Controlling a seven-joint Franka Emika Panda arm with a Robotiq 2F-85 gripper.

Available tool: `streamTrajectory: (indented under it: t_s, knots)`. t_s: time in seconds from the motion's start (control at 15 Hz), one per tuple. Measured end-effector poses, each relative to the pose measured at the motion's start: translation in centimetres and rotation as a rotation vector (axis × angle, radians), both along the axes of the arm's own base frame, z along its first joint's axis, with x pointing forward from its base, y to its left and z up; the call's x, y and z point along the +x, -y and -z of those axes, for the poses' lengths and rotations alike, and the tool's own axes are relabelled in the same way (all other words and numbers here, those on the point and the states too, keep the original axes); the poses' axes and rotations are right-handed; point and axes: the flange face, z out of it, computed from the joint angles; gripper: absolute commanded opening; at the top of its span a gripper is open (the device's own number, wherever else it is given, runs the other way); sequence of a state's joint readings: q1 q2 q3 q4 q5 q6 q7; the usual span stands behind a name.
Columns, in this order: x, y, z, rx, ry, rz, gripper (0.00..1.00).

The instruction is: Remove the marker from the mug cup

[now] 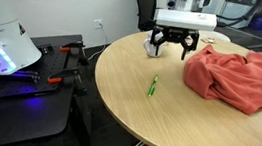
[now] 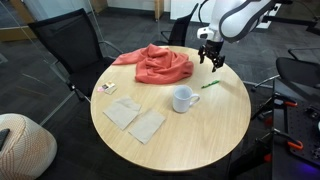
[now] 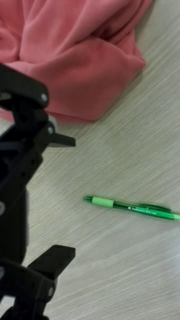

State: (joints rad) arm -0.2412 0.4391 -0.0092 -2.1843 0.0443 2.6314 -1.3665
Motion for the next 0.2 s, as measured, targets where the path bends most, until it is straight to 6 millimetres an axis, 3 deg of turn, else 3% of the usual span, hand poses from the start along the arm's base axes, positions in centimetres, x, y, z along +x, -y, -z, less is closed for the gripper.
streamTrajectory:
  t_s: [0.2]
  knots:
    - [0.34,-0.42,-1.21,-0.002,0.02,-0.008,1.0]
